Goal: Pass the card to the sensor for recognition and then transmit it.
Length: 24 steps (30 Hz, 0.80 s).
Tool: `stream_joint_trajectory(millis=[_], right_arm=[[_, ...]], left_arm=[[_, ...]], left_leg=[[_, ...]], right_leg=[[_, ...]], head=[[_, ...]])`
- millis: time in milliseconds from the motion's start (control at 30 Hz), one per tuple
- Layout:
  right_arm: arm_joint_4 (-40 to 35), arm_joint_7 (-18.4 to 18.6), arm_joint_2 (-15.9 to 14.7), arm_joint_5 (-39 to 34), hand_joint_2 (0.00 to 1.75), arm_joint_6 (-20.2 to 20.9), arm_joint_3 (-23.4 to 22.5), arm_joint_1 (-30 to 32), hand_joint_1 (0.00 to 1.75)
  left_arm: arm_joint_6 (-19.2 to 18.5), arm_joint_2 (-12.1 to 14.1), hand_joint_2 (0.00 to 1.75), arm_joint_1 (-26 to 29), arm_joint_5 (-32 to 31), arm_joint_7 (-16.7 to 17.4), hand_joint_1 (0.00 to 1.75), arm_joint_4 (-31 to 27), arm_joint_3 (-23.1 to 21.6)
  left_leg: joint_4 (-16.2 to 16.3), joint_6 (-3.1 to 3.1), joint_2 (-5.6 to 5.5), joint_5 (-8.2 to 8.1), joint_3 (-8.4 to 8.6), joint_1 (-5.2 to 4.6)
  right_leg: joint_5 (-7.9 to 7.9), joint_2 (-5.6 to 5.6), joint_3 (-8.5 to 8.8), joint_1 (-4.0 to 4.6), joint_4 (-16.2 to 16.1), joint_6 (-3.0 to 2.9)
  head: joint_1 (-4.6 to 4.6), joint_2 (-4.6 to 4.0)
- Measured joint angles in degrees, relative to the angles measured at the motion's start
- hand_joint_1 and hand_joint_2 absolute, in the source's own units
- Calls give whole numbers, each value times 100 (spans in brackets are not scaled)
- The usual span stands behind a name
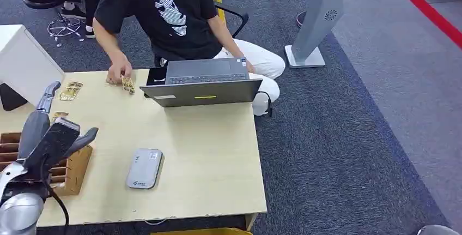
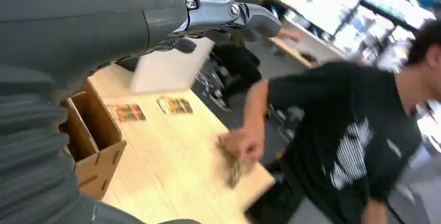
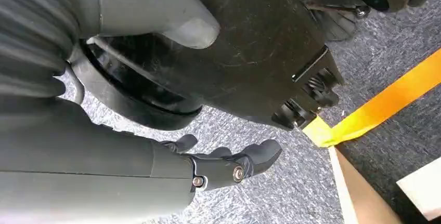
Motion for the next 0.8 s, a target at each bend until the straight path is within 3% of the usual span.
stream_joint_trajectory(millis=[67,167,333,400,500,633,733,800], right_arm=[[-9,-4,-4,-35,175,2,-11,16,0],[-4,-70,-9,-107,175,7,-59,43,0],[26,-205,-11,-208,175,-2,-118,80,0],[42,-236,-11,-232,175,-18,-133,96,0],[63,-243,-9,-308,175,-53,-162,117,0],[61,-197,-9,-330,175,-142,-230,157,0],[7,-75,-9,-293,175,-190,-256,189,0],[-33,-9,-9,-284,175,-210,-262,200,0]], left_arm=[[-393,350,175,109,113,-92,0,-262,-57],[-606,955,175,425,102,-255,0,-654,-94],[-480,2048,175,1376,-94,-437,0,-1472,-22],[-385,2422,175,1894,-277,-411,0,-1775,184],[-263,2898,175,2972,-780,-106,0,-2276,803],[-47,3037,175,4077,-1768,569,0,-2798,1662],[65,3042,175,4696,-2326,1254,0,-3070,1989],[80,3077,175,5060,-2357,1559,0,-3208,2125]], left_leg=[[-1,-1,16,-1,2,0],[-3,-2,20,-2,1,1],[-6,-3,21,-3,-2,3],[-8,-4,22,-3,-4,3],[-8,-8,24,-9,-3,3],[-8,-4,12,-11,-5,0],[-7,-3,13,-11,-5,0],[-7,-3,12,-11,-3,-1]], right_leg=[[0,15,-3,0,1,-1],[-1,20,-6,0,3,-2],[-6,22,-8,0,3,-6],[-7,23,-9,0,3,-6],[-8,24,-11,0,2,-7],[-17,10,-7,0,-1,-6],[-17,10,-6,0,-2,-6],[-16,9,-5,0,-3,-6]], head=[[0,0],[2,0],[0,0],[2,0],[0,2],[2,0],[2,0],[2,0]])
